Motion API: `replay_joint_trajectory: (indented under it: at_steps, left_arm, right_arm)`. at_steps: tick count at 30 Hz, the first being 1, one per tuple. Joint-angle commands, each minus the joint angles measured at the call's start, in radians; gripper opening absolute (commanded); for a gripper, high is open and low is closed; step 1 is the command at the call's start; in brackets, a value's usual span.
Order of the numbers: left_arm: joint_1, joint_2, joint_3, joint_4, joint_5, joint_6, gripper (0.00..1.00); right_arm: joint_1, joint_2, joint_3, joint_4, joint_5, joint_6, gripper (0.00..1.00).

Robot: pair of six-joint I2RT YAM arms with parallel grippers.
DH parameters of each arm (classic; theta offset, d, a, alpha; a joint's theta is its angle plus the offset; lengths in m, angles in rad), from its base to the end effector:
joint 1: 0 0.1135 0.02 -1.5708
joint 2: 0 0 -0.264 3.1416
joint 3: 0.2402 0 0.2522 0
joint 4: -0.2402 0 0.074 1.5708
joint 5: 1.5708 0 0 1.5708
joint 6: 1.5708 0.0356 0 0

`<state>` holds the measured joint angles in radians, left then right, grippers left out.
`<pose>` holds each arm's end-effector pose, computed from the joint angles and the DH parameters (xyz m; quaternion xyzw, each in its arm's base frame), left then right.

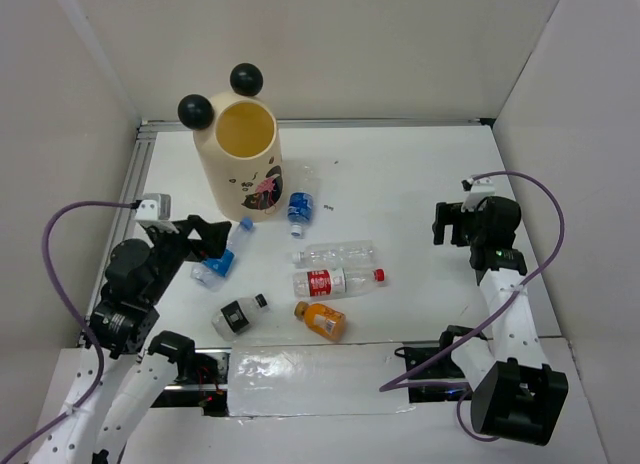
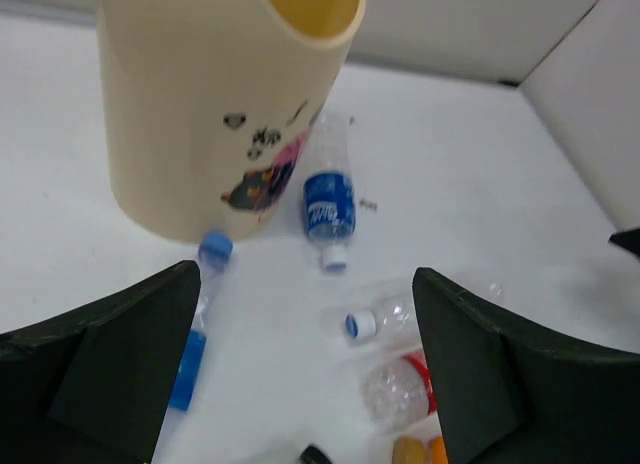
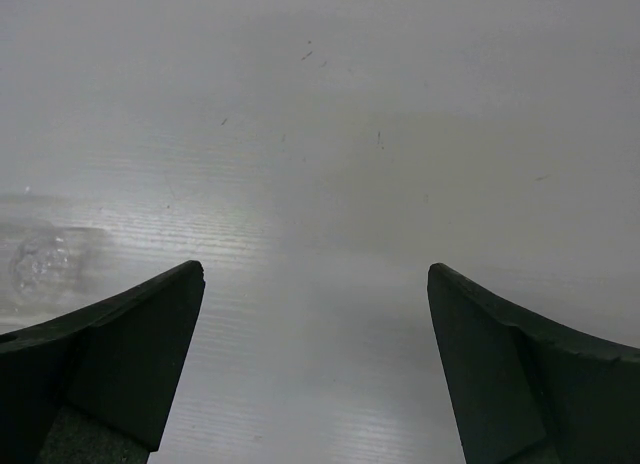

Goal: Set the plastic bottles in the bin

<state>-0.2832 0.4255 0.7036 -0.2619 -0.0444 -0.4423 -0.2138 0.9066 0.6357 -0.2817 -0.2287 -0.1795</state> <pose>0.1043 -0.0287 0.3492 -0.0715 0.6977 -0.2383 0.6718 0.1990 -0.0349 0.2566 -0.0407 0.8683 0.0031 0.4943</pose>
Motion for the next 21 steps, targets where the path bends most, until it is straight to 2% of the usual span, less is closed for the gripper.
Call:
replay_joint_trajectory:
  at_steps: [1,3,5,6,7,9,10,11,12,13,14,15,18,21]
  left_arm:
    - [-0.002,0.039,0.011,-0.108,0.057,0.013,1.0]
    - [-0.002,0.068,0.043,-0.128,0.066,0.031,0.97]
    - [-0.002,0.143,0.069,-0.17,0.092,0.068,0.95]
    - [-0.002,0.169,0.094,-0.181,0.092,0.077,0.91]
    - [-0.002,0.192,0.103,-0.191,0.092,0.088,0.86]
    - [-0.011,0.254,0.118,-0.191,0.092,0.114,0.67]
    - [-0.011,0.274,0.141,-0.2,0.075,0.125,0.54]
    - [-0.011,0.297,0.157,-0.214,0.075,0.137,0.33]
    - [-0.02,0.347,0.174,-0.224,0.066,0.169,0.28]
    - [-0.033,0.376,0.216,-0.256,0.066,0.194,0.28]
    - [-0.033,0.407,0.236,-0.275,0.077,0.226,0.3]
    - [-0.057,0.476,0.255,-0.29,0.077,0.253,0.45]
    - [-0.099,0.588,0.309,-0.345,0.006,0.3,0.77]
    - [-0.113,0.728,0.32,-0.356,-0.06,0.336,0.81]
  right_arm:
    - [-0.002,-0.023,0.05,-0.051,-0.108,-0.084,0.99]
    - [-0.002,-0.023,0.05,-0.094,-0.191,-0.19,0.99]
    - [-0.002,0.0,0.059,-0.105,-0.277,-0.202,0.94]
    - [-0.002,0.0,0.07,-0.105,-0.297,-0.202,0.88]
    - [-0.002,0.015,0.07,-0.105,-0.323,-0.202,0.52]
    - [-0.002,0.044,0.081,-0.105,-0.324,-0.192,0.17]
    - [-0.002,0.055,0.09,-0.105,-0.324,-0.181,0.1]
    - [-0.002,0.064,0.09,-0.105,-0.324,-0.181,0.22]
    - [-0.002,0.084,0.099,-0.129,-0.333,-0.196,0.41]
    - [-0.002,0.084,0.099,-0.129,-0.351,-0.196,0.65]
    - [-0.002,0.095,0.099,-0.142,-0.365,-0.205,0.83]
    - [-0.002,0.095,0.099,-0.142,-0.376,-0.221,1.0]
    - [-0.002,0.095,0.073,-0.126,-0.376,-0.221,1.0]
    - [-0.002,0.095,0.073,-0.117,-0.376,-0.221,1.0]
